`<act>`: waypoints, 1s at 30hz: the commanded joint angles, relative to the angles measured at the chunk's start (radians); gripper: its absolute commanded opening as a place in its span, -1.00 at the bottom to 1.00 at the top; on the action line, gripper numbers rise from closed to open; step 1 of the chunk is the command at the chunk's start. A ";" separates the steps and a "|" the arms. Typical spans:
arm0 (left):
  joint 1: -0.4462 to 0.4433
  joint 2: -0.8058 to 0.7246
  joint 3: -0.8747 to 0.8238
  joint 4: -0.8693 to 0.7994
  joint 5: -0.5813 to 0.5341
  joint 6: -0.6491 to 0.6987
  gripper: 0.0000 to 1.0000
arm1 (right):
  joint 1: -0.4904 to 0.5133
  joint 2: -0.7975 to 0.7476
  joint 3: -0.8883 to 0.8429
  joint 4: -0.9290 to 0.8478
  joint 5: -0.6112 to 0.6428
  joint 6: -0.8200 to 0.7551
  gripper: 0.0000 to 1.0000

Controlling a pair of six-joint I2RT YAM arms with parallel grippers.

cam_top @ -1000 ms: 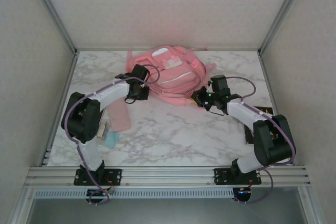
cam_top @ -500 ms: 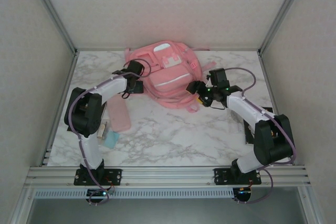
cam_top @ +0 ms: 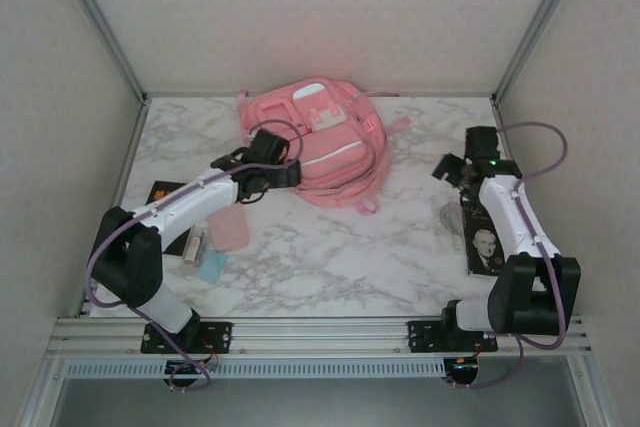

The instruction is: Pack the student bag

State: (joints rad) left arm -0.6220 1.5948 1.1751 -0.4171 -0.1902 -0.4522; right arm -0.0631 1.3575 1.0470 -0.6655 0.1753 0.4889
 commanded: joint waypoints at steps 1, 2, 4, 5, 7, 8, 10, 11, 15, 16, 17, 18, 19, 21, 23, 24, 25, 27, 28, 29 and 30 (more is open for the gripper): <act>-0.064 0.050 0.034 0.109 0.118 -0.064 1.00 | -0.135 0.010 -0.055 0.022 0.093 -0.020 0.97; -0.082 0.073 0.046 0.121 0.145 -0.066 1.00 | -0.190 0.015 -0.069 0.042 0.067 -0.017 0.98; -0.113 0.112 0.079 0.125 0.177 -0.067 1.00 | -0.291 0.027 -0.091 0.066 -0.013 0.001 0.98; -0.128 0.132 0.093 0.123 0.189 -0.063 1.00 | -0.334 0.030 -0.108 0.091 -0.079 0.007 0.98; -0.151 0.157 0.104 0.128 0.196 -0.063 1.00 | -0.370 0.034 -0.134 0.136 -0.191 0.015 0.98; -0.159 0.166 0.104 0.141 0.216 -0.065 1.00 | -0.369 0.041 -0.139 0.143 -0.217 0.008 0.97; -0.172 0.186 0.107 0.156 0.251 -0.079 1.00 | -0.369 0.062 -0.131 0.116 -0.186 -0.003 0.98; -0.180 0.196 0.110 0.163 0.276 -0.084 1.00 | -0.372 0.074 -0.124 0.103 -0.143 -0.012 0.98; -0.208 0.224 0.124 0.172 0.319 -0.083 0.99 | -0.430 0.089 -0.147 0.134 -0.018 -0.012 0.98; -0.211 0.229 0.126 0.173 0.329 -0.083 1.00 | -0.453 0.088 -0.154 0.139 -0.001 -0.006 0.98; -0.213 0.232 0.126 0.176 0.340 -0.083 1.00 | -0.479 0.084 -0.165 0.154 0.003 -0.007 0.98; -0.215 0.238 0.127 0.181 0.350 -0.083 1.00 | -0.499 0.080 -0.176 0.166 0.006 -0.009 0.98; -0.217 0.240 0.127 0.184 0.357 -0.083 0.99 | -0.514 0.079 -0.182 0.173 0.007 -0.009 0.97; -0.217 0.244 0.130 0.189 0.378 -0.079 1.00 | -0.534 0.082 -0.194 0.186 -0.001 -0.013 0.98; -0.217 0.244 0.131 0.192 0.393 -0.074 1.00 | -0.542 0.108 -0.198 0.191 -0.010 -0.019 0.98; -0.217 0.242 0.132 0.191 0.397 -0.070 1.00 | -0.545 0.127 -0.196 0.185 -0.011 -0.020 0.98; -0.217 0.239 0.130 0.191 0.401 -0.067 1.00 | -0.547 0.146 -0.193 0.179 -0.018 -0.021 0.98; -0.217 0.231 0.127 0.193 0.402 -0.062 1.00 | -0.549 0.188 -0.182 0.167 -0.061 -0.031 0.97; -0.217 0.225 0.126 0.193 0.403 -0.060 1.00 | -0.550 0.203 -0.176 0.161 -0.082 -0.034 0.98; -0.217 0.222 0.124 0.194 0.403 -0.058 1.00 | -0.550 0.218 -0.171 0.151 -0.097 -0.035 0.98; -0.217 0.219 0.122 0.193 0.406 -0.057 1.00 | -0.550 0.228 -0.165 0.143 -0.108 -0.035 0.98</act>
State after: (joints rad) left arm -0.8310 1.8259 1.2766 -0.2420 0.1879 -0.5236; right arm -0.6048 1.5551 0.8619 -0.4915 0.1097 0.4713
